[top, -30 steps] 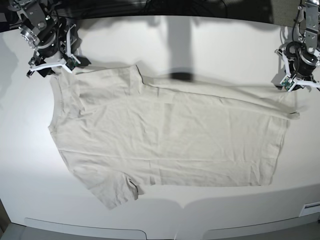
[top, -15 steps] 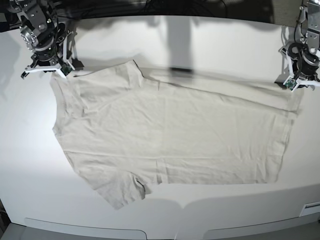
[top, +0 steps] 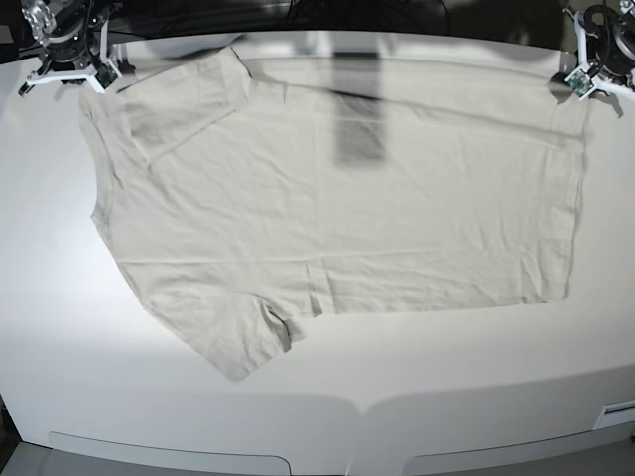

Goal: Fold the T-shirt properly
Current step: 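Pull the shoulders toward the robot to straighten the shirt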

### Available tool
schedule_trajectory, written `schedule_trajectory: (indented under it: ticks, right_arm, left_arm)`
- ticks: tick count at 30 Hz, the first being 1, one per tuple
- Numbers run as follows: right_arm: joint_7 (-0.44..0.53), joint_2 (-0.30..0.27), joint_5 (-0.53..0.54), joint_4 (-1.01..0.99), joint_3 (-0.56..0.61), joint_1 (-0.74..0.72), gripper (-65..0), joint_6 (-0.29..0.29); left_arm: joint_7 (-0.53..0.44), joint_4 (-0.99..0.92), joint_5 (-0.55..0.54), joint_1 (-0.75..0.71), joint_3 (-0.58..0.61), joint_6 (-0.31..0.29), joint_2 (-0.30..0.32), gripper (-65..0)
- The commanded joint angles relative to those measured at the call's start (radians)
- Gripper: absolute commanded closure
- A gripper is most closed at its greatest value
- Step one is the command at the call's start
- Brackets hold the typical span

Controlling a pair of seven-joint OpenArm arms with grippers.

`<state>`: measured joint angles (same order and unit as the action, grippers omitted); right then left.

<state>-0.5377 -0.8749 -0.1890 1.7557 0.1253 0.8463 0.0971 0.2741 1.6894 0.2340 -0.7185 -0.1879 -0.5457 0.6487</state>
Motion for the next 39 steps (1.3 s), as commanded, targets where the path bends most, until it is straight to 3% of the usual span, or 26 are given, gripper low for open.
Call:
schedule_trajectory:
  ticks: [1,10,11,14,17,28,35,39]
  right_arm:
    - [0.0,-0.014,-0.017,0.012,-0.008,0.019,0.0,0.027]
    - [0.004,-0.014,-0.014,0.019,-0.008,0.058,0.0,0.074]
    - [-0.003,-0.014,-0.012,0.023,-0.008,0.065,-1.3,0.074]
    - [-0.013,-0.014,-0.013,0.045,-0.008,0.087,-20.0,0.074]
    - [-0.013,-0.014,-0.014,0.069,-0.008,0.111,-28.4,0.074]
    - [-0.011,-0.014,-0.021,0.205,-0.008,0.176,-28.4,0.089]
    - [-0.003,-0.014,-0.018,0.253,-0.008,0.149,-28.4,0.114]
    - [0.0,-0.014,0.035,0.253,-0.008,0.086,-28.4,0.114]
  left_arm:
    - [0.003,0.014,-0.001,-0.014,-0.01,0.012,0.016,0.0]
    - [0.042,0.014,-0.015,-0.019,-0.009,0.011,0.016,0.0]
    - [0.053,0.014,-0.031,-0.019,-0.01,0.011,0.017,-2.7]
    - [0.091,0.014,-0.06,-0.019,-0.009,0.011,0.017,-17.5]
    - [0.138,0.014,-0.087,-0.019,-0.009,0.011,0.017,-24.8]
    - [0.144,0.087,-0.104,-0.046,-0.018,0.011,0.017,-24.8]
    - [0.097,0.174,-0.317,-0.046,-0.18,0.011,0.017,-24.8]
    - [0.044,0.175,-0.394,-0.036,-0.261,0.011,0.016,-24.8]
